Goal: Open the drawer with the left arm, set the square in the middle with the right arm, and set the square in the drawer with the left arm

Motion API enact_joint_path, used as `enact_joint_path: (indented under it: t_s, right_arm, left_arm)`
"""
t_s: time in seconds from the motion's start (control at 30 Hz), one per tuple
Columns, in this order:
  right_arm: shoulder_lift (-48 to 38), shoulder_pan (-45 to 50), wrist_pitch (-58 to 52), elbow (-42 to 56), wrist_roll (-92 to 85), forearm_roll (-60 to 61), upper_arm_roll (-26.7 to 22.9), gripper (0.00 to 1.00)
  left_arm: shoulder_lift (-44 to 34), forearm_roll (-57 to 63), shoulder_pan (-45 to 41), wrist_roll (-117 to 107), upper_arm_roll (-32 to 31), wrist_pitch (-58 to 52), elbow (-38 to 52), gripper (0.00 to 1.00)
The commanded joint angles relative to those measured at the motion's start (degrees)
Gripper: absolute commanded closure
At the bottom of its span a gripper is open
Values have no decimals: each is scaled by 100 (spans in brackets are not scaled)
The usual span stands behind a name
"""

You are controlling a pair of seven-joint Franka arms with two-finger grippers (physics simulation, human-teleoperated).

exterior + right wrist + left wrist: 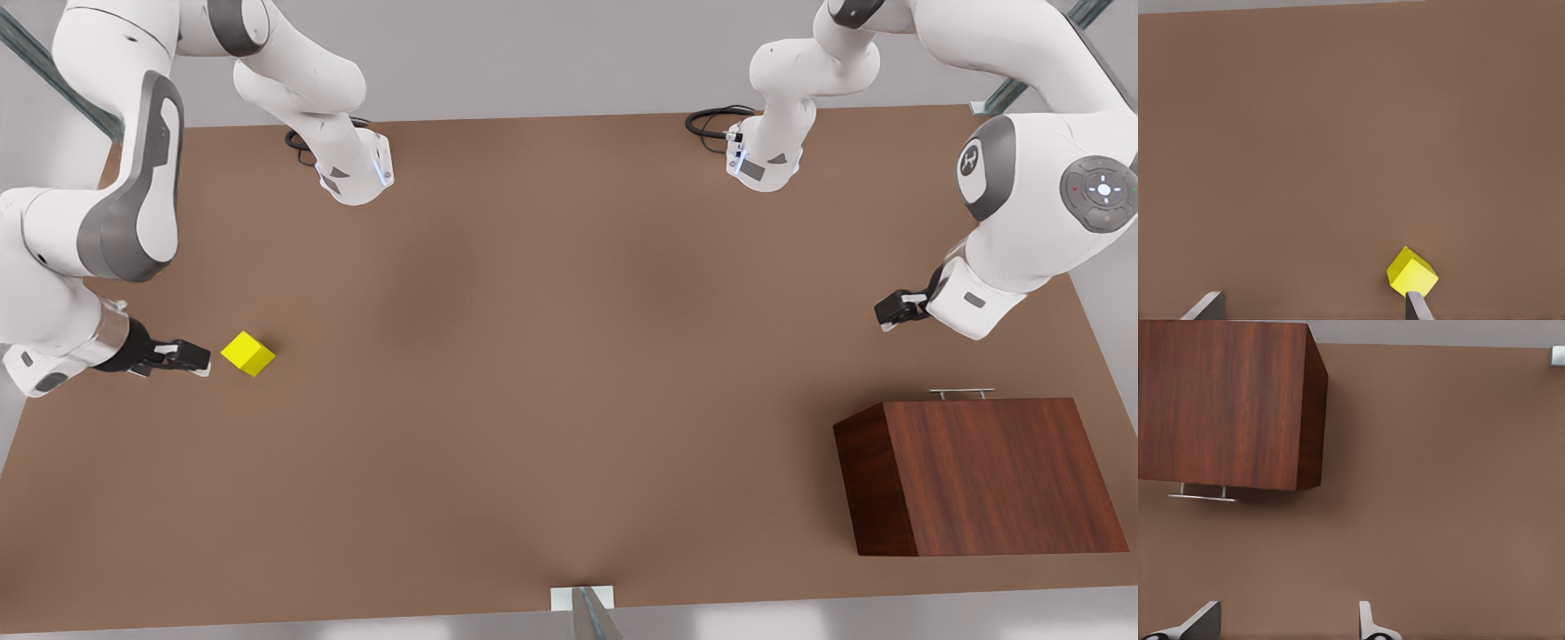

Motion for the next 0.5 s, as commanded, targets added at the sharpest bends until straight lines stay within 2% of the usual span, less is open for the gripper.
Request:
enact_joint_path:
  t_s: [0.0,0.03,0.1,0.2,0.3,0.33,0.4,0.47]
  right_arm:
    - [-11,-7,-2,-4,0,-1,2,0]
    - [-55,-7,7,-57,0,-1,-7,0]
    - [-239,-68,16,-531,-9,8,-60,0]
    - [-1004,-165,596,-1876,325,17,-174,0]
    - [-1118,-429,1106,-2720,255,17,-209,0]
    - [-1048,-446,1184,-2966,272,17,-209,0]
    - [-1039,-367,2195,-3466,343,17,-200,0]
    - [-1030,-429,2213,-3818,825,26,-209,0]
  left_arm:
    - [0,6,3,-9,4,0,-4,0]
    - [-9,6,3,-158,127,0,-21,0]
    - [-237,6,3,-1598,338,483,-724,0]
    - [-782,-73,12,-3585,733,1643,-1928,0]
    - [-1178,-169,12,-4860,1111,2838,-3053,0]
    - [-1187,-258,12,-5325,1182,2935,-3194,0]
    - [-1310,-258,12,-5871,1287,3287,-3571,0]
    - [-1538,-258,12,-5871,1577,3981,-4143,0]
